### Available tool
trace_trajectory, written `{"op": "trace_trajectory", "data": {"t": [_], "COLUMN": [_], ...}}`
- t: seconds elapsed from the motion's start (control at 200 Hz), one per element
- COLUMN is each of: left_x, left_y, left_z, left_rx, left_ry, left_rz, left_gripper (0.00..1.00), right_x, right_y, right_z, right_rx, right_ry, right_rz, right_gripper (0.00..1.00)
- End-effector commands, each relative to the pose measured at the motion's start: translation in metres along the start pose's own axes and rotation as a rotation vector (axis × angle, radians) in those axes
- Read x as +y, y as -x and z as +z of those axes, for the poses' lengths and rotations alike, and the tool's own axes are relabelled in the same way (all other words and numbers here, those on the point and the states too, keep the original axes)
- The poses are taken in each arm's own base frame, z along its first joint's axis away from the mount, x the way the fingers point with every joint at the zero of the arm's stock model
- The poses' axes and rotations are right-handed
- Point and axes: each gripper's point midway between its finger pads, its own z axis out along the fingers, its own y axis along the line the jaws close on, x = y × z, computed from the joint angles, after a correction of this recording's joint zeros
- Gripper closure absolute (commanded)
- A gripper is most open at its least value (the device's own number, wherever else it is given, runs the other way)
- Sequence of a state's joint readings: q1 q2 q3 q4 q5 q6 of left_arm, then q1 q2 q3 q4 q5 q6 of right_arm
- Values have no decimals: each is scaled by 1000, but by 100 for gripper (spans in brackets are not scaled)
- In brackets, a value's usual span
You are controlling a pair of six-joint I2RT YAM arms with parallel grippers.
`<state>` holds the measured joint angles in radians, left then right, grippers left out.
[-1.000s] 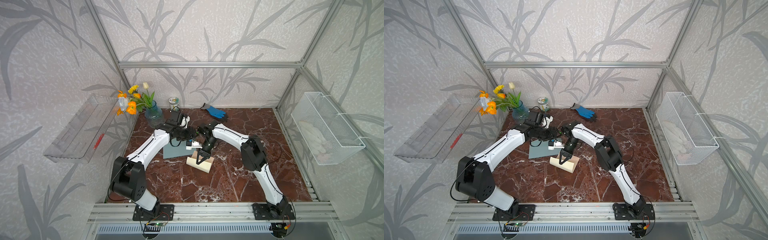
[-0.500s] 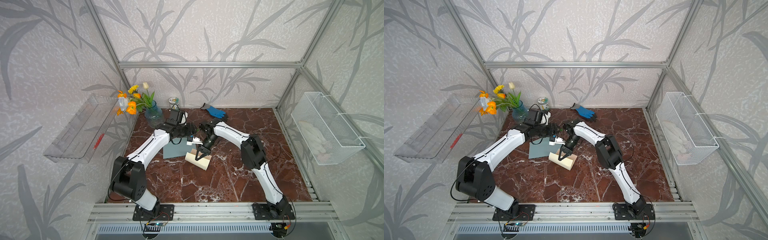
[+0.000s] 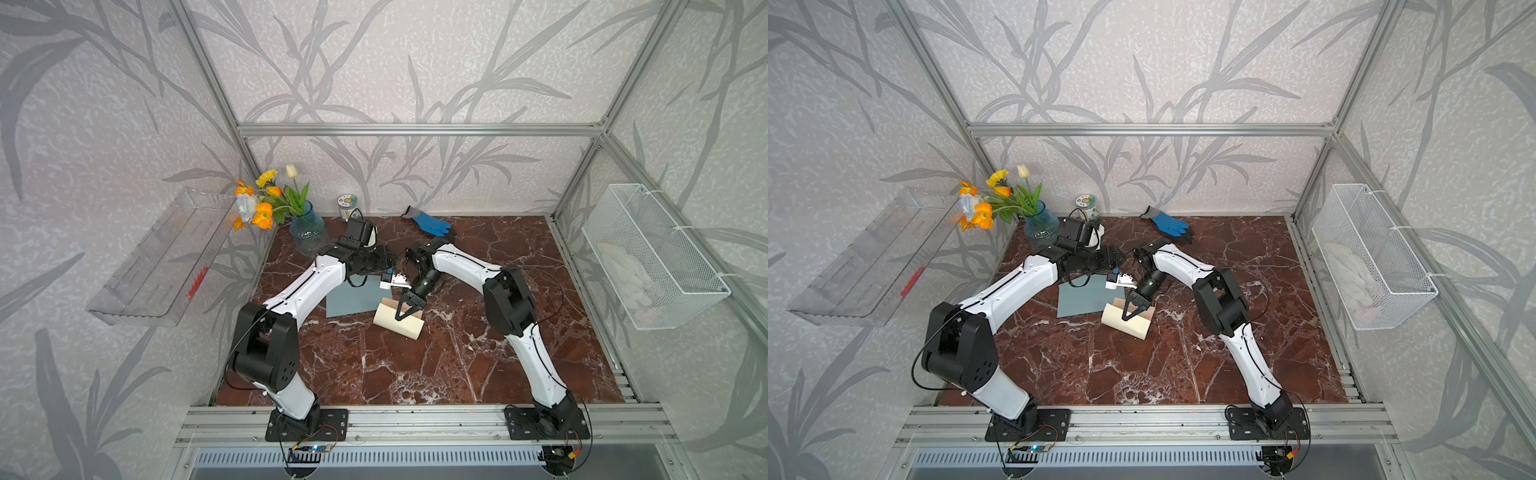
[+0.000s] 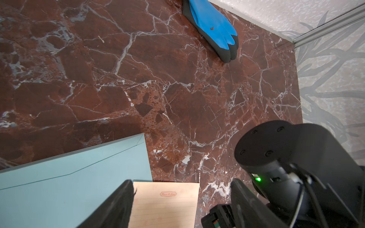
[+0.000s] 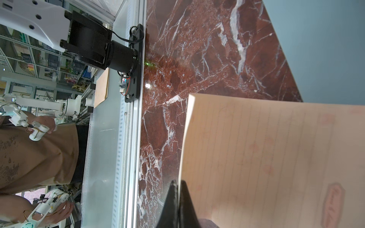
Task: Fold the letter paper in half and place it into the envelope
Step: Fold the letter paper at the center of the board.
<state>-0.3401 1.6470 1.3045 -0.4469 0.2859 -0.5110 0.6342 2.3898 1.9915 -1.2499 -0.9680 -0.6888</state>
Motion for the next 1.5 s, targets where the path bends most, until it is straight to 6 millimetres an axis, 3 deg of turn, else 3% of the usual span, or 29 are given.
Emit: {"op": "trace_trajectory", "data": {"t": [0.0,0.215,0.485,0.575,0.695,0.765,1.055,1.21,1.495], "left_x": [4,3,-15,-23,-29,-37,-67,-78,-72], "left_y": [-29,10,13,0,-32,-51,-87,-119,-166], "left_z": [-24,-15,-25,-28,-26,-22,-3,19,53], "left_rx": [146,27,57,100,178,205,284,372,511], "left_ry": [10,-9,-76,-116,-155,-192,-271,-262,-242], "left_rz": [0,-50,-12,11,51,66,71,114,134], "left_gripper": [19,14,17,25,49,58,56,57,74], "right_x": [-64,-62,-68,-71,-75,-82,-87,-91,-95], "right_y": [-39,-39,-42,-45,-49,-54,-57,-60,-67], "right_z": [-68,-68,-65,-63,-62,-61,-66,-63,-59], "right_rx": [-147,-150,-138,-132,-112,-90,-93,-73,-55], "right_ry": [-11,-4,-3,-4,-25,-63,-74,-95,-106], "right_rz": [335,337,360,367,364,367,386,386,390], "right_gripper": [100,100,100,100,100,100,100,100,100]}}
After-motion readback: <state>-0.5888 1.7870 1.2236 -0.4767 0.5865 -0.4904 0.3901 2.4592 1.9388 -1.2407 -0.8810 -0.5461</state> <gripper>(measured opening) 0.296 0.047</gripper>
